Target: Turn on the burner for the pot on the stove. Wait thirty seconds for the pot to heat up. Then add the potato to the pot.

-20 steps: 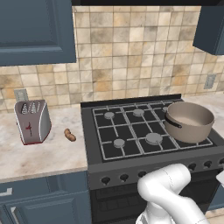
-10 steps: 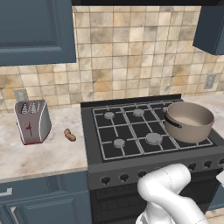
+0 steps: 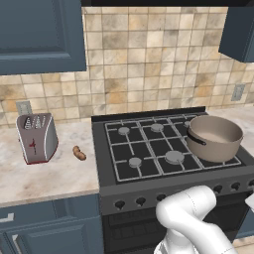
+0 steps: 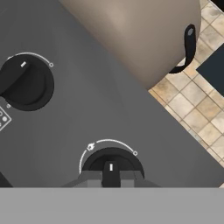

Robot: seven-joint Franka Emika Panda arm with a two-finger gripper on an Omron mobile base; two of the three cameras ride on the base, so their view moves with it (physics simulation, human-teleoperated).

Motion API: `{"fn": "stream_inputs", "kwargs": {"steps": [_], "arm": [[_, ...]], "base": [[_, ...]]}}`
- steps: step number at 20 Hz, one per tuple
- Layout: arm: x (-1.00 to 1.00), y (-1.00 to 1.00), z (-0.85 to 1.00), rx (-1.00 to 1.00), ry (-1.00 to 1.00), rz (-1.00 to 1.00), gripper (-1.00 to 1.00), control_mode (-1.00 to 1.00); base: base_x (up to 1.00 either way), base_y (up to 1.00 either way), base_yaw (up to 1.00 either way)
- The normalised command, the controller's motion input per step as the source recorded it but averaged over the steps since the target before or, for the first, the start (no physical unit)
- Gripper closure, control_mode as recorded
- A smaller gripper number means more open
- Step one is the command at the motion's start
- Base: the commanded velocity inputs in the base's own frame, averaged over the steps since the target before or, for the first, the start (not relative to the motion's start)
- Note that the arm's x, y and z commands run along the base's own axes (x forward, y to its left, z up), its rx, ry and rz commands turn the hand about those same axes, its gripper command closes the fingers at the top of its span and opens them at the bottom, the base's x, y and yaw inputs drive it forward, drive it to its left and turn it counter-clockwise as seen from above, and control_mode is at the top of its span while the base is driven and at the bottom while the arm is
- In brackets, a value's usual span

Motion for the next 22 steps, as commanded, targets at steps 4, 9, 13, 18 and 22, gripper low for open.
{"fn": "stream_inputs", "kwargs": {"steps": [4, 9, 13, 18, 22], "arm": [[0.0, 0.0, 0.0, 0.0, 0.0, 0.0, 1.0, -1.0], [0.0, 0.0, 0.0, 0.0, 0.0, 0.0, 1.0, -1.0], [0.0, 0.0, 0.0, 0.0, 0.0, 0.0, 1.0, -1.0], [0.0, 0.0, 0.0, 0.0, 0.0, 0.0, 1.0, -1.0], [0.0, 0.0, 0.0, 0.0, 0.0, 0.0, 1.0, -1.0]], "base": [[0.0, 0.0, 0.0], [0.0, 0.0, 0.0], [0.0, 0.0, 0.0], [0.0, 0.0, 0.0], [0.0, 0.0, 0.0]]}}
